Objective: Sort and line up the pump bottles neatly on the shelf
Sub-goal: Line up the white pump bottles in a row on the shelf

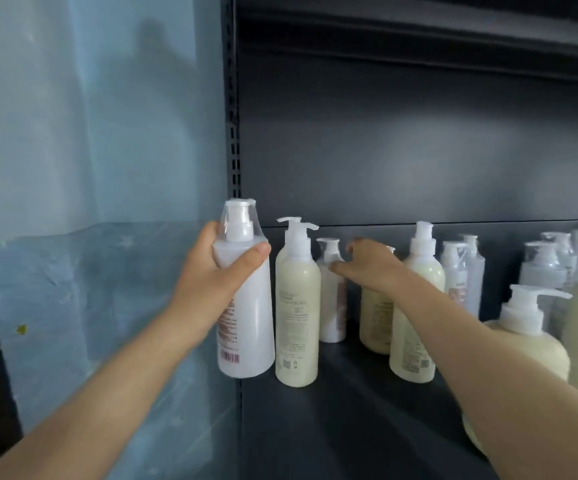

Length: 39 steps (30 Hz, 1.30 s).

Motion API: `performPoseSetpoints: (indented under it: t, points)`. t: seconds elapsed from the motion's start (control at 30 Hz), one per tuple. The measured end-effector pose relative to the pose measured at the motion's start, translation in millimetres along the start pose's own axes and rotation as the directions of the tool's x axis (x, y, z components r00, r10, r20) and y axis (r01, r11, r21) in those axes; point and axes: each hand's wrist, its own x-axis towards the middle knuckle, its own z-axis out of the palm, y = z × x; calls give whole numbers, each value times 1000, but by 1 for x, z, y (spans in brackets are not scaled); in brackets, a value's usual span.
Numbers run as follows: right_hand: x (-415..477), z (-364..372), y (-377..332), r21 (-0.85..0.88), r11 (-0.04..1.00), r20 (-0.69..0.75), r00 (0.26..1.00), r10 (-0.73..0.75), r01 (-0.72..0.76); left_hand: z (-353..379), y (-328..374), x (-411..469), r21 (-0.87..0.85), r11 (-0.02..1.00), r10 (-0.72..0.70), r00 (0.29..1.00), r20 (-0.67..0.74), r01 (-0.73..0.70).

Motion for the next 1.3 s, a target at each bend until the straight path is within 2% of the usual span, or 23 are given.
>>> performPoseSetpoints:
  t: [0.1,0.23,0.37,0.5,0.7,0.87,0.97,1.3]
  points:
    - [13,18,6,178,980,-49,994,96,-86,-3,-11,12,-24,1000,-20,1000,9,20]
    - [30,40,5,334,936,-38,990,132,-112,-7,-21,23,-49,998,-34,999,10,35]
    - [39,63,0,579,803,-56,976,212,-141,-9,-28,29,-74,996,-42,999,18,43]
    - [34,81,7,731,678,-73,978,195,-80,-9,-32,31,-80,996,-42,998,48,46]
    - [27,81,7,740,672,-134,977,164,-11,-7,-36,31,-103,994,-32,997,70,39]
    - [13,77,4,630,776,-165,976,146,-10,-3,-32,27,-118,992,-23,997,78,32]
    - [1,74,1,601,799,-209,964,167,-8,0,-30,24,-147,989,-16,996,83,28]
    - [-58,42,-6,618,782,-307,941,146,80,13,-8,-1,-136,991,12,999,46,-5]
